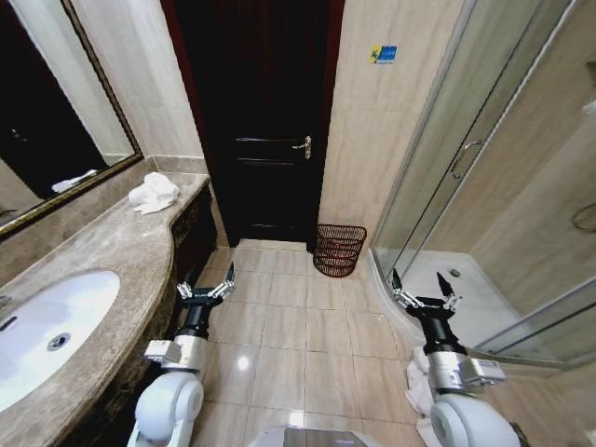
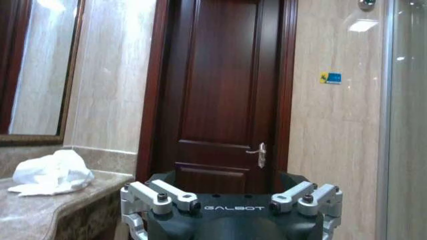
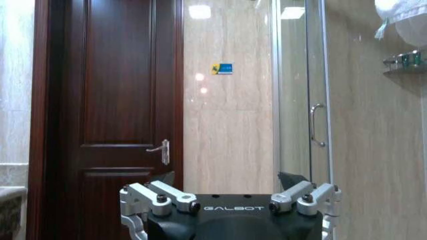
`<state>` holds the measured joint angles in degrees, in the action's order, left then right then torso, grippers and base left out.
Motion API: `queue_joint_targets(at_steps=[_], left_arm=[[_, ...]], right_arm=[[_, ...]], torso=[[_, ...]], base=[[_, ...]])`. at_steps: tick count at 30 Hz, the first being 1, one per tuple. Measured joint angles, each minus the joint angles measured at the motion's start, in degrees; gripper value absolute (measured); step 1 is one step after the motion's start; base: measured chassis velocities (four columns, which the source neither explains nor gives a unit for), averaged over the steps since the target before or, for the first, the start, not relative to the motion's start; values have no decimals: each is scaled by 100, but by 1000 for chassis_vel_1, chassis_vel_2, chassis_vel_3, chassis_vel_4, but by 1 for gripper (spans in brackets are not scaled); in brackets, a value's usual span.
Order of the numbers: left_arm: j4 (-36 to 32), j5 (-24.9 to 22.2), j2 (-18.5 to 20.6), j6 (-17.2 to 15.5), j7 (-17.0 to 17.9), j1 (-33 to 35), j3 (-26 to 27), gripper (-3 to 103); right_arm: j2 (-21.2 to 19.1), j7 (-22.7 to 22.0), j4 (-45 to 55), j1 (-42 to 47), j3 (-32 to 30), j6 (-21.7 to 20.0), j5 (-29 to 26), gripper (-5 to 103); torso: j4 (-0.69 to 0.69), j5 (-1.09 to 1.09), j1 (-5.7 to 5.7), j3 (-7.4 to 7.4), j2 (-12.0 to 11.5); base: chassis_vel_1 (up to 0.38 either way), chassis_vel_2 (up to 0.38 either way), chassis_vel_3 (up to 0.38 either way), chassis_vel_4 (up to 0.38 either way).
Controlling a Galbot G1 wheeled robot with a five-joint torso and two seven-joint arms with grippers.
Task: Discard the used towel into the hamper.
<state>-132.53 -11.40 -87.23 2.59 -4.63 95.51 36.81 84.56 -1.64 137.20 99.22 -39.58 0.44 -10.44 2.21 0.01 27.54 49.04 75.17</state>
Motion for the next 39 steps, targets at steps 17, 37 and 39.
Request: queue_joint_targets(at_steps=[17, 37, 39], left_arm=[[-50, 12, -183, 158, 203, 130, -221, 102], [-62, -414, -125, 232, 173, 145, -247, 99], [-60, -418, -122, 256, 166, 141, -249, 99]], right_arm=[[21, 21, 23, 78, 14, 36, 43, 100], [31, 27, 57, 138, -15, 108, 35, 100], [35, 22, 50, 135, -12, 114, 36, 100]], torso=[[0, 0, 0, 0, 0], [0, -1, 1, 0, 0], [0, -1, 0, 0, 0]], base=[[0, 0, 0, 0], [-56, 54, 53, -52], [-87, 66, 80, -83]])
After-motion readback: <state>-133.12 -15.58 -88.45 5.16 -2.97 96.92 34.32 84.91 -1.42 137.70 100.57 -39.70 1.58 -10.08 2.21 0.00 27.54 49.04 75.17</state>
